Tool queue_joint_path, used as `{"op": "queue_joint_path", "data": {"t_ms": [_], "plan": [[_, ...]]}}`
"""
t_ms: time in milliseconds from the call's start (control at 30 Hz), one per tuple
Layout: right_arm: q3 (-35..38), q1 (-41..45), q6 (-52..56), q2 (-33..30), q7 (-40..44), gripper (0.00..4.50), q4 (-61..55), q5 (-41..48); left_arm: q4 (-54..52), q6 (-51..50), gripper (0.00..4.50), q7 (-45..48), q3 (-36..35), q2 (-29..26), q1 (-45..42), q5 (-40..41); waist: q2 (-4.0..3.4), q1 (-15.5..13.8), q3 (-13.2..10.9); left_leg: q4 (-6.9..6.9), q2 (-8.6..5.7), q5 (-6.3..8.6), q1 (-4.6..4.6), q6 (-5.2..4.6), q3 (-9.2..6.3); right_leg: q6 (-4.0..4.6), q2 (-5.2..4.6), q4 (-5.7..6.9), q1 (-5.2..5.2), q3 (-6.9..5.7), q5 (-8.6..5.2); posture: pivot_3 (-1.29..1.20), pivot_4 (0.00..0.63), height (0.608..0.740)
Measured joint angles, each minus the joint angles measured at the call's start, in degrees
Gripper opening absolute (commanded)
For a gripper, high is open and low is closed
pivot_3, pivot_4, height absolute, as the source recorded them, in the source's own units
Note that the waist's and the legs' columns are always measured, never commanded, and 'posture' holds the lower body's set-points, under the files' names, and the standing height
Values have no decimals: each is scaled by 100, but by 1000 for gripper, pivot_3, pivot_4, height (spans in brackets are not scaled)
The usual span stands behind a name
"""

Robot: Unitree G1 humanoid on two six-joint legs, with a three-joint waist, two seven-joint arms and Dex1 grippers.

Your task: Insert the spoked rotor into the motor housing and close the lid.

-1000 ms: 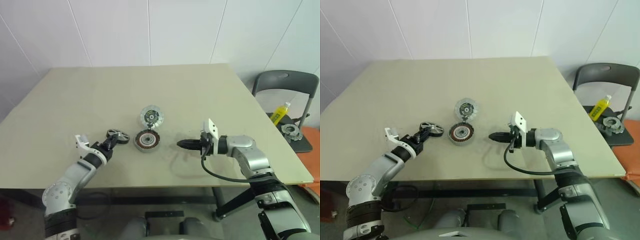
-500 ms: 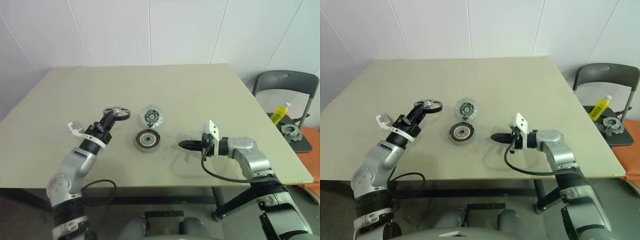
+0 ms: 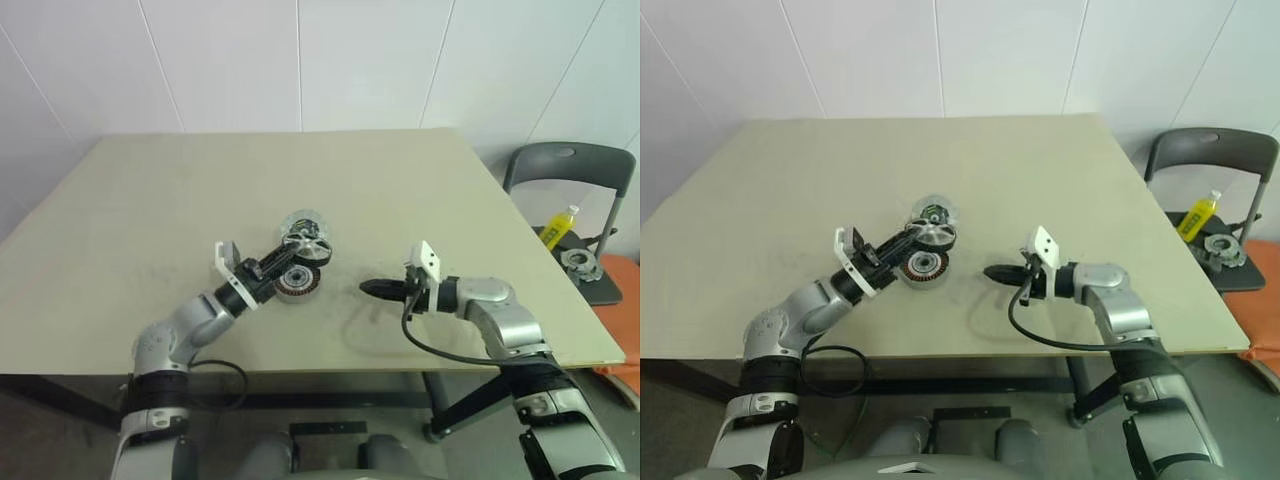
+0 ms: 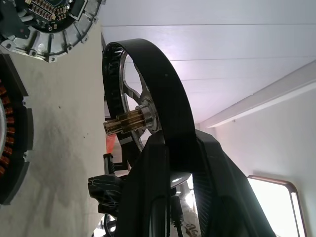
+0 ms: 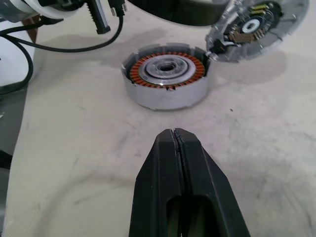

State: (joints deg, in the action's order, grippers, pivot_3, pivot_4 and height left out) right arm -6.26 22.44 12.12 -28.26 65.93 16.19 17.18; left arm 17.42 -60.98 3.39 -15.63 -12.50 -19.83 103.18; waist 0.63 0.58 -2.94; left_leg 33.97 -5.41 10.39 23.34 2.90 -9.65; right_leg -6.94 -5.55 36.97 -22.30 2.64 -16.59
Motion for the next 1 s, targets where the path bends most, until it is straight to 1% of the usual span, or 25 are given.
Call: {"op": "queue_joint_path", "data": {"t_ms": [333, 700, 1000], "plan": [[9, -153, 17, 2, -151, 0, -155, 3, 254, -5, 341, 34, -238, -65, -143, -256, 0, 0, 0, 1, 1, 0, 1, 1, -1, -1, 0, 2, -2, 0, 1, 0, 0, 740], [47, -173, 44, 5, -248, 0, -228, 4, -83, -18, 341, -508, -329, 139, 225, -250, 0, 8, 0, 0, 1, 0, 0, 0, 1, -2, -1, 2, -1, 1, 1, 0, 0, 740], [47, -233, 95, 16, -293, 0, -262, 47, -68, -103, 341, -332, -330, 123, 325, -350, -2, 13, 2, 0, 1, 0, -2, 0, 2, -2, -1, 2, -1, 1, 1, 0, 0, 740]]}}
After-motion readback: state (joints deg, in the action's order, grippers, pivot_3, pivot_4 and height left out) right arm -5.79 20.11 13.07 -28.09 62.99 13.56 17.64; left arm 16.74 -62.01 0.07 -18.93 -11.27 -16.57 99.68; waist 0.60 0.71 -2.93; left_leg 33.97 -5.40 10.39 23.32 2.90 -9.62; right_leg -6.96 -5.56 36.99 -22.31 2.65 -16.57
